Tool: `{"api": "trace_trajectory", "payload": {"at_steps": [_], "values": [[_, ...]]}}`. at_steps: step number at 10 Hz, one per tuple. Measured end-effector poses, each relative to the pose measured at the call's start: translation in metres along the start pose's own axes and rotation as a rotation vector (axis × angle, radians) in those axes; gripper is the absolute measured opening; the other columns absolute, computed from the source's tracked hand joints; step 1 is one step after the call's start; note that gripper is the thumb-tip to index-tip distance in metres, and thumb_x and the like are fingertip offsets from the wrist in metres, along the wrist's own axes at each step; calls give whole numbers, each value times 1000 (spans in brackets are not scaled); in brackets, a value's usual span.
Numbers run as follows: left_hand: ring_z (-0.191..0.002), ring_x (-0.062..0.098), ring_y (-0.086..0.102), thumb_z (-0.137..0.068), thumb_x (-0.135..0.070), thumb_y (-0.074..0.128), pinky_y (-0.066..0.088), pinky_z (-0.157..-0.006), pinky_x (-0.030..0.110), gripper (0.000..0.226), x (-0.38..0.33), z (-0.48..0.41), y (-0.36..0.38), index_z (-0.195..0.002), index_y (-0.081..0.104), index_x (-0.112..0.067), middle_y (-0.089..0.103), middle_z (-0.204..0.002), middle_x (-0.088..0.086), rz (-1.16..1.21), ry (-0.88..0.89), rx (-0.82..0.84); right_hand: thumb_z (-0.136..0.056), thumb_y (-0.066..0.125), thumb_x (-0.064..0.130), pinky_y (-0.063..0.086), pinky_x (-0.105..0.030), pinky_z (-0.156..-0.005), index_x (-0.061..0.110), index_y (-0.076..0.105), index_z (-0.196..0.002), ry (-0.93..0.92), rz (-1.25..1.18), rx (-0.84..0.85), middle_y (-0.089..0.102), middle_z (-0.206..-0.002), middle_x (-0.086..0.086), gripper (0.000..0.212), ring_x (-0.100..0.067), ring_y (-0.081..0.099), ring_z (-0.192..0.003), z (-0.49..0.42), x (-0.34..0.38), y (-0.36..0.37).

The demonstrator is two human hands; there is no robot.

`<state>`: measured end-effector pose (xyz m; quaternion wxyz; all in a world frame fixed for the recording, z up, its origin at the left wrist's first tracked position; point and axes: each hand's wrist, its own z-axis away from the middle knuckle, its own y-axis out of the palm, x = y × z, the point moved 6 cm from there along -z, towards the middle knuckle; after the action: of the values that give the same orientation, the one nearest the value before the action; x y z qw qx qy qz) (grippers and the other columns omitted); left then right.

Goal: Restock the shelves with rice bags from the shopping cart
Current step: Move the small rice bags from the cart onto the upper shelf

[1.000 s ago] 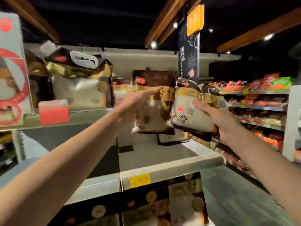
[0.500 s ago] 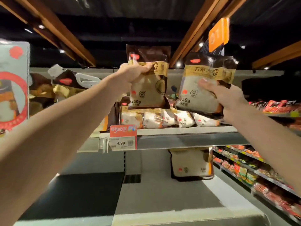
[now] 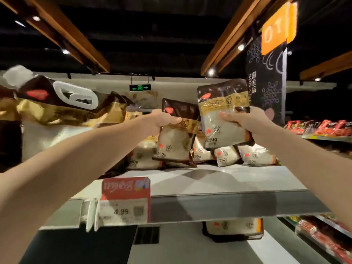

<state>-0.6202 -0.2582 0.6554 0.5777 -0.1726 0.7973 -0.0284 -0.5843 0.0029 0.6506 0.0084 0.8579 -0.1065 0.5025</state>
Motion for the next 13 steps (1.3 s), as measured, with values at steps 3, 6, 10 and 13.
{"api": "trace_trajectory", "payload": {"at_steps": [3, 6, 10, 13], "values": [[-112, 28, 57, -74, -36, 85, 48, -88, 32, 85, 26, -48, -19, -139, 43, -4, 56, -130, 13, -711, -57, 56, -70, 86, 29, 60, -35, -65, 16, 66, -100, 233, 164, 220, 74, -96, -7, 38, -22, 73, -81, -59, -82, 45], [-46, 9, 64, -87, -7, 73, 54, -46, 18, 17, 10, -61, -11, -96, 61, 0, 66, -82, 11, -471, 97, 39, -72, 66, 70, 53, -29, -68, 17, 60, -101, 189, 736, 222, 64, -95, -3, 61, -21, 62, -86, -64, -84, 45], [-71, 24, 73, -89, 0, 68, 61, -60, 25, 31, 63, -53, -2, -117, 55, 6, 69, -95, 22, -113, 8, 6, -60, 75, 64, 37, -21, -46, 6, 58, -99, 302, 609, 286, 55, -85, -8, 72, -16, 45, -63, -64, -103, 23], [-68, 17, 70, -92, 2, 63, 60, -63, 20, 9, 61, -51, 0, -100, 63, -2, 70, -84, 17, 9, 186, -80, -51, 79, 62, 42, -19, -47, 3, 61, -106, 357, 576, 276, 60, -88, -10, 82, -14, 48, -60, -67, -106, 22]]}}
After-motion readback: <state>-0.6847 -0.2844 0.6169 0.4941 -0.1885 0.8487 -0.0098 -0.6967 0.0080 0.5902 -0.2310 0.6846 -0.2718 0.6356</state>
